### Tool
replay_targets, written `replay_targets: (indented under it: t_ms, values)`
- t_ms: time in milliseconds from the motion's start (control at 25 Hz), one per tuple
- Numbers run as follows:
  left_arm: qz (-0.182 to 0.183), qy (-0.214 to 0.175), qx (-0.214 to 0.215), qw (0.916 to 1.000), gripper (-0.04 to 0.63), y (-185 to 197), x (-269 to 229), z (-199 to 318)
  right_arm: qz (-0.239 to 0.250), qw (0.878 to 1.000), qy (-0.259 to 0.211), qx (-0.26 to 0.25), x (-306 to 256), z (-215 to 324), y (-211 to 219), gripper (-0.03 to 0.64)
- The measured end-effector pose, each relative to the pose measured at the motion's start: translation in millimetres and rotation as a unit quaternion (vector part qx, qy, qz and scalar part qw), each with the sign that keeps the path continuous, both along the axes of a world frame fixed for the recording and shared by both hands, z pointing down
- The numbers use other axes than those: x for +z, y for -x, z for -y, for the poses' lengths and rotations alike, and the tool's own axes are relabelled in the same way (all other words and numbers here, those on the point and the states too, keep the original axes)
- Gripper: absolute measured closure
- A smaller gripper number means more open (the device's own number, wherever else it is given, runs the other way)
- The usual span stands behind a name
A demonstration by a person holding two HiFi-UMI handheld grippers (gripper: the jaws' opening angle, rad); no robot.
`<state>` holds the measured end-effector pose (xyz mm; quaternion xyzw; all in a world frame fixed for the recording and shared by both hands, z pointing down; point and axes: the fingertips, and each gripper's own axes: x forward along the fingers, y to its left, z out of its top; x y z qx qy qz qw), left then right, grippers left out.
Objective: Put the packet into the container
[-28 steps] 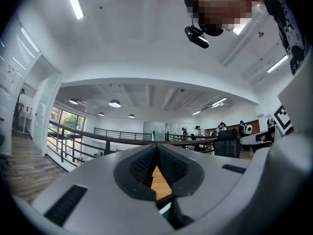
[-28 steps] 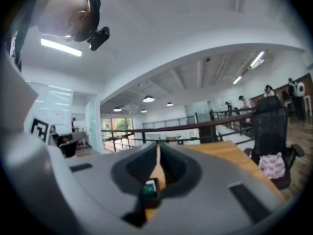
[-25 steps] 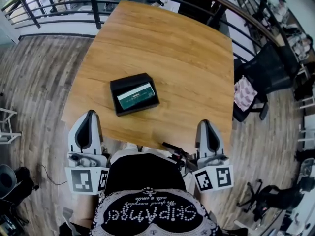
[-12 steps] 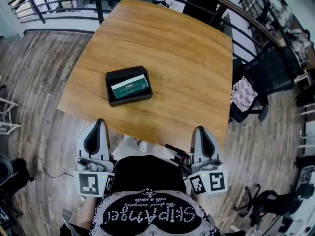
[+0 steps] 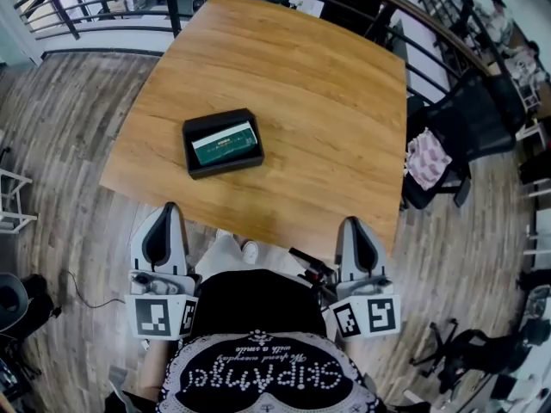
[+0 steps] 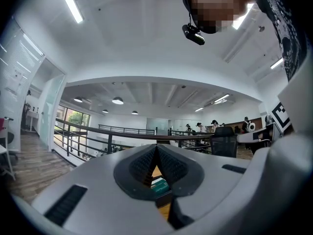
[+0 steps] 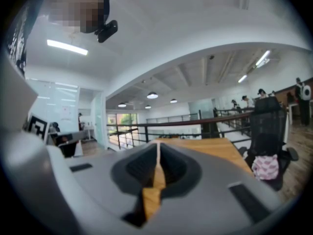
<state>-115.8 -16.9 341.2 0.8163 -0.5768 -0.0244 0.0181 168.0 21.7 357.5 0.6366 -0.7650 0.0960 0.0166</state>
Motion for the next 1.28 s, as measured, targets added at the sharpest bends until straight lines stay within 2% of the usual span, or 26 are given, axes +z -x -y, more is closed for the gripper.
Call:
replay_targets:
  t_ms: [1280]
  values:
    - [-0.010, 0.022, 0.015, 0.9996, 0.566, -6.6, 12.3, -6.1, -0.014, 1.000, 0.012, 0.000, 1.3, -11.0, -0.9, 0.577]
